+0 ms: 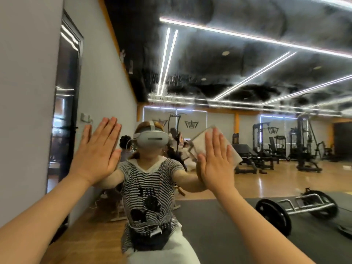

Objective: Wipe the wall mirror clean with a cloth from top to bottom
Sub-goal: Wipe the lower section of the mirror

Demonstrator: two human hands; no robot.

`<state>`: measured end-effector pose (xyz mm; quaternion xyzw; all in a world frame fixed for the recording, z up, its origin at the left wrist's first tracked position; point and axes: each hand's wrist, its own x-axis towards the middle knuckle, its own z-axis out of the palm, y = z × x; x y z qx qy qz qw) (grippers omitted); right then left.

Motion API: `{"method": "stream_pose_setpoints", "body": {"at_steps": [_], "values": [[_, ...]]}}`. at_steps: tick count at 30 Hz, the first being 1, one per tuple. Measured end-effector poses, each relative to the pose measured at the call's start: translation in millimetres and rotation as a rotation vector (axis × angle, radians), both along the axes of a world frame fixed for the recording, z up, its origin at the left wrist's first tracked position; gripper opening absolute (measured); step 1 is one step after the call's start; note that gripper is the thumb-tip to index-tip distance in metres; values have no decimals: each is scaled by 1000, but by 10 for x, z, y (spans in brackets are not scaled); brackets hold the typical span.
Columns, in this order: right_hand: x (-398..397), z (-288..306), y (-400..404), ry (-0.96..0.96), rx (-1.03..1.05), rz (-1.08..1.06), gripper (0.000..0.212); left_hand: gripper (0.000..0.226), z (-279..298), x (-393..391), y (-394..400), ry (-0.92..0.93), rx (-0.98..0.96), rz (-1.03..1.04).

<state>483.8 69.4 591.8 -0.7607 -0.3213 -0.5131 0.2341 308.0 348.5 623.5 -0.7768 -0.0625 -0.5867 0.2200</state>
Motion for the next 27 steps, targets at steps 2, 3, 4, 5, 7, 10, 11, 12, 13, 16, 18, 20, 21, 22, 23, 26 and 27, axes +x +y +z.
{"method": "stream_pose_setpoints", "body": {"at_steps": [2,3,4,5,7,10,11,12,13,16,18,20,21,22,23,26,27], "values": [[44,-14,-110,62,47,-38,63,68,1,-3,-1,5,2,-8],[41,-10,-127,60,60,-54,64,68,2,-4,-1,7,2,-9],[28,-1,-128,50,66,-72,65,68,3,-4,-3,6,2,-11],[9,12,-121,42,65,-93,66,68,2,-1,-8,3,2,-15],[-31,38,-112,32,56,-126,67,68,3,5,-9,-8,11,-26],[-76,81,-175,31,13,-131,71,68,11,5,-7,-11,22,-29],[-86,96,-206,44,-24,-125,73,68,15,2,-4,-9,25,-28],[-98,106,-241,59,-66,-120,75,68,13,1,-1,-6,29,-28],[-114,120,-284,69,-107,-120,77,68,11,2,5,-3,32,-29],[-134,192,-453,71,-240,-136,84,68,22,9,13,-10,30,-37],[-132,224,-548,64,-330,-168,84,68,17,7,14,-8,30,-34],[-92,250,-579,-5,-374,-238,82,69,11,-2,2,18,13,-12],[-60,258,-582,-65,-381,-277,80,69,14,-15,-9,31,4,2],[-15,259,-574,-130,-383,-309,78,70,14,-31,-31,32,-6,14],[34,259,-567,-188,-382,-314,75,70,17,-44,-64,24,-13,24],[227,232,-532,-312,-379,-191,69,68,19,-27,-311,-42,-68,28],[284,216,-513,-341,-364,-154,65,67,23,22,-452,-75,-80,19]]}}
